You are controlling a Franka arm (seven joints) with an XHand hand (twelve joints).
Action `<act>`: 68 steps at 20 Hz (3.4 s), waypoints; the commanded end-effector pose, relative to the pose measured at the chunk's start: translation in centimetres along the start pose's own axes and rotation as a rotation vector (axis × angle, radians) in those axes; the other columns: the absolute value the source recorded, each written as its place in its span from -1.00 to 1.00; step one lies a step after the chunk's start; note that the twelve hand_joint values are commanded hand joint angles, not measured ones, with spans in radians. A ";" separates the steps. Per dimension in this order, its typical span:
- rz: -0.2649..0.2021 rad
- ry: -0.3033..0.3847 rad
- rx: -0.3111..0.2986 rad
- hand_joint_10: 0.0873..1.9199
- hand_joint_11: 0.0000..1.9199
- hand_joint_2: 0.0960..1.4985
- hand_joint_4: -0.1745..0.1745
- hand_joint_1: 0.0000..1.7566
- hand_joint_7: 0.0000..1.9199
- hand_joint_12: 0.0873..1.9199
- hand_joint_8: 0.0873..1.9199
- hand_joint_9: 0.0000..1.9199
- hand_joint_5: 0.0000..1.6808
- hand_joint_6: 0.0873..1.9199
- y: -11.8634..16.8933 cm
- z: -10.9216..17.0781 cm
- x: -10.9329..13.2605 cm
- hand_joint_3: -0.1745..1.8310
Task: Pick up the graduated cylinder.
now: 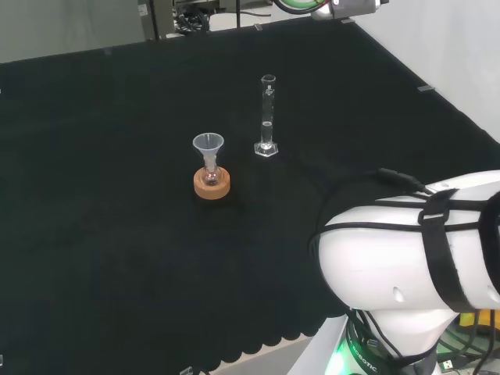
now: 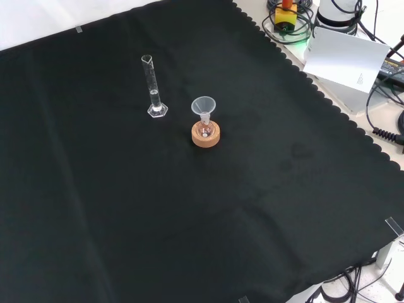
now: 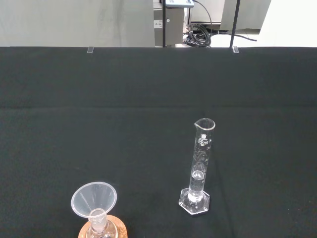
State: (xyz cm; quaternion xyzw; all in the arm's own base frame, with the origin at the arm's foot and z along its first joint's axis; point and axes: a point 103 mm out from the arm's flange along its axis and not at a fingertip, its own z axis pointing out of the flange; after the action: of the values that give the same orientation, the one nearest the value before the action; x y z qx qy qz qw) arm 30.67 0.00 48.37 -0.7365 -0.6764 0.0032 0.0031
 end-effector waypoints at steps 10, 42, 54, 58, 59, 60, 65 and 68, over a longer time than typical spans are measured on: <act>0.022 0.006 0.001 -0.31 -1.00 0.82 -0.21 -1.00 -1.00 0.39 -0.63 -0.88 -0.65 -1.00 0.8 0.6 -0.8 -0.78; 0.024 0.190 -0.048 -0.31 -0.96 0.73 -0.36 -0.82 -0.87 0.45 -0.44 -0.72 -0.57 -1.00 16.2 15.5 -12.6 -0.81; -0.055 0.346 -0.023 -0.35 -0.81 0.64 -0.34 -0.60 -0.83 0.42 -0.37 -0.54 -0.55 -1.00 18.7 22.6 -13.5 -0.83; -0.066 0.393 -0.007 -0.37 -0.82 0.63 -0.34 -0.58 -0.83 0.41 -0.37 -0.58 -0.54 -1.00 18.9 24.8 -13.6 -0.84; -0.069 0.404 -0.002 -0.37 -0.83 0.62 -0.34 -0.58 -0.83 0.41 -0.37 -0.59 -0.54 -1.00 18.9 25.3 -13.6 -0.84; -0.069 0.422 0.001 -0.37 -0.83 0.62 -0.34 -0.58 -0.83 0.41 -0.37 -0.60 -0.54 -1.00 19.0 25.9 -13.7 -0.84; -0.081 0.513 -0.003 -0.36 -0.87 0.62 -0.33 -0.57 -0.84 0.43 -0.37 -0.62 -0.54 -1.00 19.1 28.1 -13.9 -0.84; -0.095 0.520 0.001 -0.36 -0.87 0.61 -0.33 -0.56 -0.84 0.43 -0.37 -0.62 -0.54 -1.00 19.2 28.9 -14.0 -0.85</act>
State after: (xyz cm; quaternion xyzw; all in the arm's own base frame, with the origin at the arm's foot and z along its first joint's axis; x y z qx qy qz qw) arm 46.35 -17.83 31.61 -0.7404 -0.6563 -0.1292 0.0662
